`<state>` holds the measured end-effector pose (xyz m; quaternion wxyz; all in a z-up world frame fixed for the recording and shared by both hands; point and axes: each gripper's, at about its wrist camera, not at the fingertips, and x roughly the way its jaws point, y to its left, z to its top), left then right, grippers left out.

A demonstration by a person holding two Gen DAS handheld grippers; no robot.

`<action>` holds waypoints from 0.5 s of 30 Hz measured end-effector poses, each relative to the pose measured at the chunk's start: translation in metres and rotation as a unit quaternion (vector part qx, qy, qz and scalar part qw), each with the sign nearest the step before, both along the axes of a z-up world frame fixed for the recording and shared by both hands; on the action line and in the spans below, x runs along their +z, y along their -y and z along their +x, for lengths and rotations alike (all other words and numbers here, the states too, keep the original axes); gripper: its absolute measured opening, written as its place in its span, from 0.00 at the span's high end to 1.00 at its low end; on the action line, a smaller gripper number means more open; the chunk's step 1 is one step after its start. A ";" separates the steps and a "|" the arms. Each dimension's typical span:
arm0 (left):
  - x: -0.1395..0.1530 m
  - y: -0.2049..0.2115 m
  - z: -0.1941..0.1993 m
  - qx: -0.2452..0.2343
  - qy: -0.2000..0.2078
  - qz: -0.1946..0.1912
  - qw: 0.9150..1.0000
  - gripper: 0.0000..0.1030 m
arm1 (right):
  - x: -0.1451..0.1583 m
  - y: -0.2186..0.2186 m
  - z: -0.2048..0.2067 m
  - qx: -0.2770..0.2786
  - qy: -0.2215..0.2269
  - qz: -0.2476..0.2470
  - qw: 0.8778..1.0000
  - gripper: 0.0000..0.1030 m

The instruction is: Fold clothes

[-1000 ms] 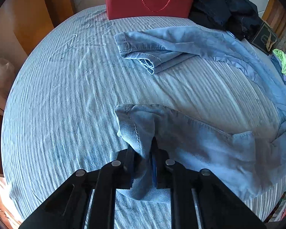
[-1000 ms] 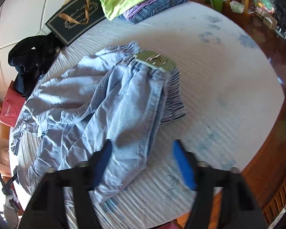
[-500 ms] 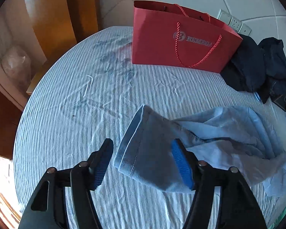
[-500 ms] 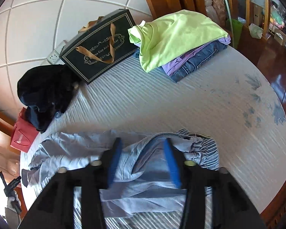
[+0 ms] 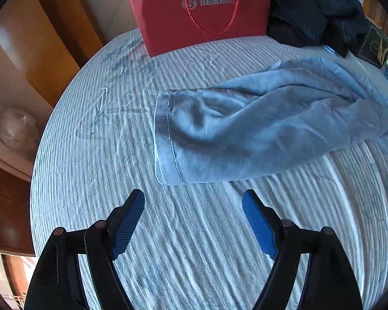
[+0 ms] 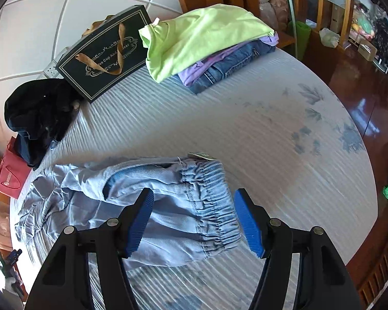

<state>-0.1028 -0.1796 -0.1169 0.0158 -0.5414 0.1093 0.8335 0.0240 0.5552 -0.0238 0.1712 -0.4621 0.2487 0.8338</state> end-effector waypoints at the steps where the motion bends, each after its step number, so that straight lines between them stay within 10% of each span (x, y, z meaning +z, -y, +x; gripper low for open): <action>1: -0.005 -0.001 -0.001 0.000 0.000 -0.007 1.000 0.24 | -0.001 -0.002 0.001 -0.002 0.002 0.000 1.000 0.37; 10: -0.016 -0.004 -0.025 0.032 -0.031 -0.011 0.999 0.27 | -0.014 -0.018 0.011 -0.017 0.020 0.000 1.000 0.20; 15: -0.003 -0.005 -0.032 0.044 -0.036 0.051 0.997 0.83 | -0.028 -0.029 -0.002 -0.009 0.025 -0.043 0.999 0.15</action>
